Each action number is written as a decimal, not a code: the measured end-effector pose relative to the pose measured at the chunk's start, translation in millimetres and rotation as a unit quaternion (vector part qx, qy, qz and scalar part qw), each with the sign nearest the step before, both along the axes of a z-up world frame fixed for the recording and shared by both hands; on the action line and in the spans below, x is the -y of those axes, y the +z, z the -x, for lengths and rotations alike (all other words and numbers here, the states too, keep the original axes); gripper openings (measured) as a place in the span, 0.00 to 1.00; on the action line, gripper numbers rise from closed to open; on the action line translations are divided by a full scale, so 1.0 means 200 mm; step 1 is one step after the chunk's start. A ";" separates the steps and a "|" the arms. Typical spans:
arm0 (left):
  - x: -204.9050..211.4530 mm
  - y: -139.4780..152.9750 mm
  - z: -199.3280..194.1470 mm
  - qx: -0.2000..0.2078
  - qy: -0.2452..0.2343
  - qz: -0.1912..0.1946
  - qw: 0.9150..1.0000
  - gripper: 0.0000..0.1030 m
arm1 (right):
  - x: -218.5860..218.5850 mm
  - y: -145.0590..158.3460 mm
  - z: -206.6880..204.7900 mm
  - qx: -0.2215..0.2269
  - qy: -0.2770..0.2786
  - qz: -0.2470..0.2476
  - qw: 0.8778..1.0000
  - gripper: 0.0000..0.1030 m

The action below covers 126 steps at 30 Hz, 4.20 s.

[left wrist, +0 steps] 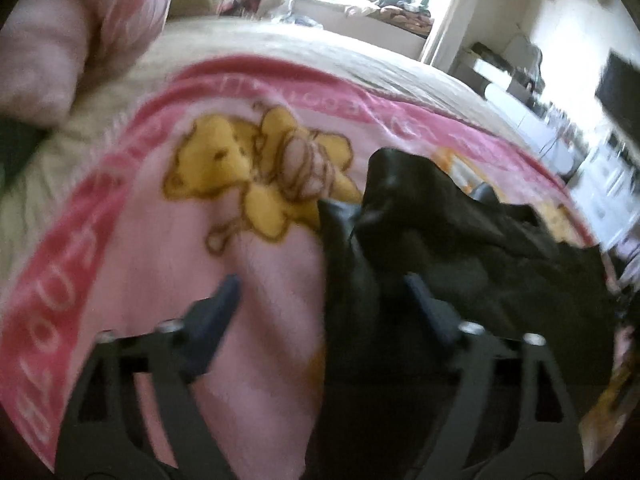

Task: Fold large clothes

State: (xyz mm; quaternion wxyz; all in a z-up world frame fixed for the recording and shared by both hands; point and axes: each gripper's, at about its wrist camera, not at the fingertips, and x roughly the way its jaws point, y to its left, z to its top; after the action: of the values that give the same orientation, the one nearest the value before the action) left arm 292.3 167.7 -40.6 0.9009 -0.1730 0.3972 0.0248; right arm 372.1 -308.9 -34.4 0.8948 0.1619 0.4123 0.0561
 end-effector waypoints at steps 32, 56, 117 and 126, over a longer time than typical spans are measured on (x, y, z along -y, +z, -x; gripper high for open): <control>0.20 0.00 0.47 -0.018 -0.067 0.055 0.996 0.67 | -0.04 -0.01 0.49 -0.029 0.025 0.059 0.998 0.61; 0.18 0.07 0.47 -0.009 -0.023 -0.028 0.999 0.91 | -0.97 0.08 0.75 0.058 0.247 0.111 0.961 0.51; 0.21 0.04 0.33 0.006 -0.071 0.114 0.991 0.36 | -1.04 0.06 0.80 0.092 0.270 0.080 0.955 0.73; 0.25 0.12 0.34 0.020 -0.084 0.120 0.989 0.34 | -1.50 -0.08 1.12 0.207 0.348 0.295 0.865 0.90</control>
State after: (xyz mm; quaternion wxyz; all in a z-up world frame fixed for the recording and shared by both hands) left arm 223.9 118.5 -16.0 0.8804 -0.2462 0.3923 -0.1017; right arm 147.7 -8.5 -50.2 0.8879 -0.2793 0.2443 0.2717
